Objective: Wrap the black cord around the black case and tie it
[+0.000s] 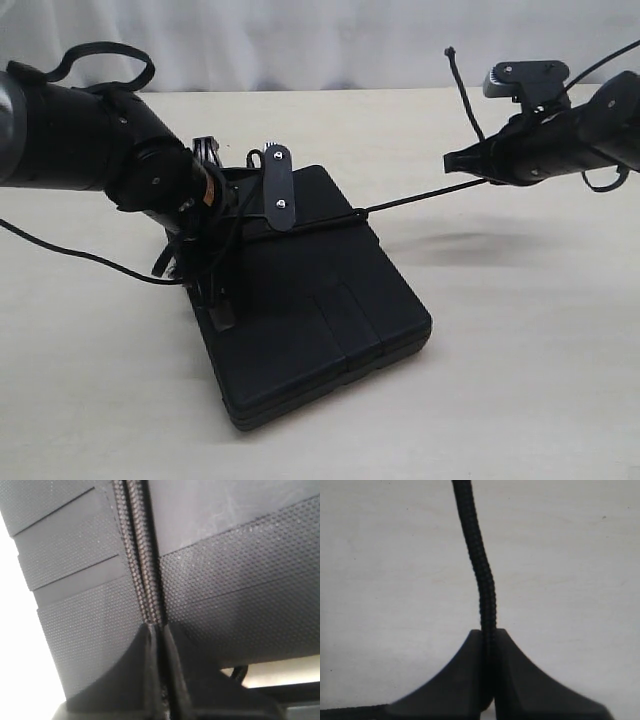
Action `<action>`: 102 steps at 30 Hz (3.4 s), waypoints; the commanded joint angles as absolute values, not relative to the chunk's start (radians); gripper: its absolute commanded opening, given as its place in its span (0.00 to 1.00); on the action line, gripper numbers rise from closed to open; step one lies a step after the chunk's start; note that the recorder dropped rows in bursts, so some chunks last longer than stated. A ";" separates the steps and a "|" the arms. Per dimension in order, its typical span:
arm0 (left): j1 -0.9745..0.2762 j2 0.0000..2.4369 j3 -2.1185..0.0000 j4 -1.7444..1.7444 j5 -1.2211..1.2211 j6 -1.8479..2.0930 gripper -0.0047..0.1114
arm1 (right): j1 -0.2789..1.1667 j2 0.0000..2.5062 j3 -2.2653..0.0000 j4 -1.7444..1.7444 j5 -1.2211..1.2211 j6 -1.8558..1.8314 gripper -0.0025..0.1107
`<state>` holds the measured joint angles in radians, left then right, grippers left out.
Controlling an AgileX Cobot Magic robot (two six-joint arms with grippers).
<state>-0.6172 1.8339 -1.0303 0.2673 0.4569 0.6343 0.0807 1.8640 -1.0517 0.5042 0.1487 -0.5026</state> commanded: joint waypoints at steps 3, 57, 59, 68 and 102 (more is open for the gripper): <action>-0.604 1.860 -1.012 0.282 0.553 0.634 0.04 | 0.056 1.889 -1.052 0.487 0.068 -0.512 0.06; -0.606 1.656 -1.014 0.132 0.397 0.593 0.42 | 0.100 1.756 -1.002 0.535 0.542 -0.731 0.06; -0.606 1.629 -1.014 0.095 0.368 0.585 0.42 | 0.135 1.756 -0.974 0.543 0.524 -0.758 0.06; -0.604 1.565 -1.012 0.039 0.332 0.480 0.04 | 0.308 1.784 -0.856 0.550 0.419 -0.767 0.06; -0.921 1.572 -0.672 -0.649 0.380 1.181 0.04 | 0.477 1.800 -0.849 0.612 0.300 -0.899 0.06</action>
<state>-0.8873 1.5721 -0.7038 -0.6099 0.4577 1.1348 0.4767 1.8007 -0.8495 0.6160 0.3074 -0.8820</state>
